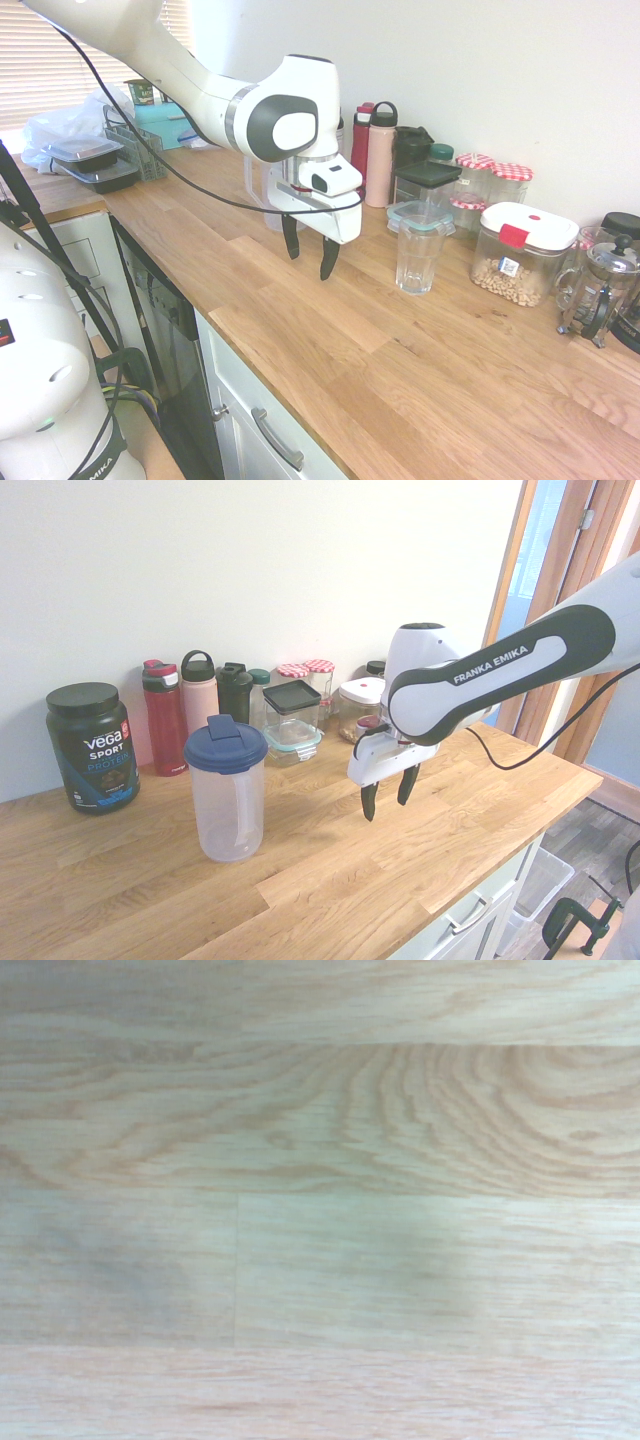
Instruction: Pour me some water
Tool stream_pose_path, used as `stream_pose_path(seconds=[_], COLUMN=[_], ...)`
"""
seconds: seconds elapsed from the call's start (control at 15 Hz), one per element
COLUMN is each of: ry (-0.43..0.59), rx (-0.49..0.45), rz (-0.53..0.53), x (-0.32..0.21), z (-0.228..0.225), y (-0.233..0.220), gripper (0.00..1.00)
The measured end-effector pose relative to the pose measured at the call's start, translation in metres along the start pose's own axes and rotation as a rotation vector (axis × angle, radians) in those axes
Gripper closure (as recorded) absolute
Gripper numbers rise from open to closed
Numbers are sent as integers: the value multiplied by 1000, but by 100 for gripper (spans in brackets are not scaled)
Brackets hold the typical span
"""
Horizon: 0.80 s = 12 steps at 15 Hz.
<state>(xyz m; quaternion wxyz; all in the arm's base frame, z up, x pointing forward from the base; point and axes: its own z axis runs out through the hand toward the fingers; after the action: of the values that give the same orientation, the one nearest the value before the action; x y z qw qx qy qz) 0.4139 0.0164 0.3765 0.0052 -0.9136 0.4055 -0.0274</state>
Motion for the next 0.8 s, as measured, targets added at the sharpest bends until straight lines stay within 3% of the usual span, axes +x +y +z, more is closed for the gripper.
stream_pose_path(seconds=[0.33, 0.6, 0.8], ry=[-6, 55, 138], rx=[-17, -9, 33], rz=[18, 121, 142], x=[-14, -91, -161], z=[-5, -52, -90], y=[0, -8, -23], gripper=[0, 0, 0])
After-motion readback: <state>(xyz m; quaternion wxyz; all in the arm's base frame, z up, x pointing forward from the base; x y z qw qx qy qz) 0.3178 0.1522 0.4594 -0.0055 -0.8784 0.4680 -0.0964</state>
